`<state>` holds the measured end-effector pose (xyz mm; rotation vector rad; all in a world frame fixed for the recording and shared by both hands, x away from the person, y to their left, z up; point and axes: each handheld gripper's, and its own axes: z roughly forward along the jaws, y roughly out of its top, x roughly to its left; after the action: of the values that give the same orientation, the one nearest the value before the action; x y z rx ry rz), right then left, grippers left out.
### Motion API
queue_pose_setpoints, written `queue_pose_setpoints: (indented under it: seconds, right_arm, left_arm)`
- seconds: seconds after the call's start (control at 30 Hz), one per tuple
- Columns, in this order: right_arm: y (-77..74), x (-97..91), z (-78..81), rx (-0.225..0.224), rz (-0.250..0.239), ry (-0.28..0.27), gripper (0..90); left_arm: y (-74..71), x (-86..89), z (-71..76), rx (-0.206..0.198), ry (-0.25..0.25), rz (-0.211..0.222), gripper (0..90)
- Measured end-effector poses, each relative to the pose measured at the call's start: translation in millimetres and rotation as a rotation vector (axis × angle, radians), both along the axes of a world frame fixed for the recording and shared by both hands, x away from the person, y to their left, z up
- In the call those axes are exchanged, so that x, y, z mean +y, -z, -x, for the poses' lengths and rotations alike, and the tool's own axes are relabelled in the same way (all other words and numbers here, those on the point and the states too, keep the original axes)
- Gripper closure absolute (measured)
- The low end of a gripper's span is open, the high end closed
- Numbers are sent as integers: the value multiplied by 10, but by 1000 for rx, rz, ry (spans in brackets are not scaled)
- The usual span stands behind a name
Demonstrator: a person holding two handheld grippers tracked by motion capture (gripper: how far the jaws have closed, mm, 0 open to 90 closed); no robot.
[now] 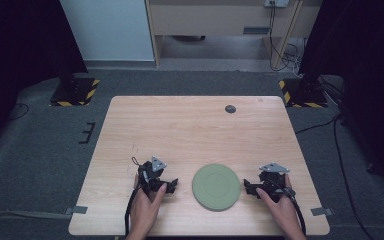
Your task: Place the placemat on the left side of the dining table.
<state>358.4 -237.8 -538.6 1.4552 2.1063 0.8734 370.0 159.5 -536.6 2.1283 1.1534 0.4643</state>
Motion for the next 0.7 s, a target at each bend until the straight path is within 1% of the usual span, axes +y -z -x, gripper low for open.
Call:
queue_pose_setpoints:
  seconds: [0.1, 0.13, 0.17, 0.2, 0.37, 0.43, 0.47, 0.5, 0.57, 0.6, 0.63, 0.67, 0.7]
  right_arm:
    - [0, 0, 0, 0, 0, 0, 10]
    - [0, 0, 0, 0, 0, 0, 10]
    - [0, 0, 0, 1, 0, 0, 11]
    - [0, -1, 2, 0, 0, 0, 13]
    - [-2, -9, 18, 0, 0, -12, 14]
    - [-4, -20, 31, 2, -4, -29, 18]
    - [-4, -28, 40, 0, -7, -34, 27]
    - [-11, -37, 54, 2, -11, -38, 34]
    - [-33, -65, 84, 0, -26, -63, 36]
    - [-44, -72, 96, -7, -33, -68, 32]
    - [-64, -82, 112, -19, -40, -65, 36]
    - [-75, -86, 121, -25, -45, -64, 37]
    - [-92, -91, 137, -34, -53, -75, 37]
  left_arm:
    - [0, 2, 0, 0, -2, 2, 0]
    - [1, -10, 0, 0, -12, 1, 0]
    - [0, -40, -4, 1, -38, -1, 0]
    - [1, -66, -12, 0, -42, 0, 0]
    - [-1, -73, -10, 1, -38, 2, 0]
    - [-14, -68, 1, -1, -9, 8, 13]
    - [-24, -69, 11, -5, 5, 20, 38]
    - [-38, -77, 27, -15, 14, 28, 37]
    - [-68, -109, 65, -44, 42, 20, 30]
    - [-90, -141, 97, -54, 73, 14, 30]
    - [-96, -165, 116, -58, 85, 13, 30]
    - [-96, -165, 116, -58, 85, 13, 28]
    - [-105, -230, 164, -56, 124, 18, 27]
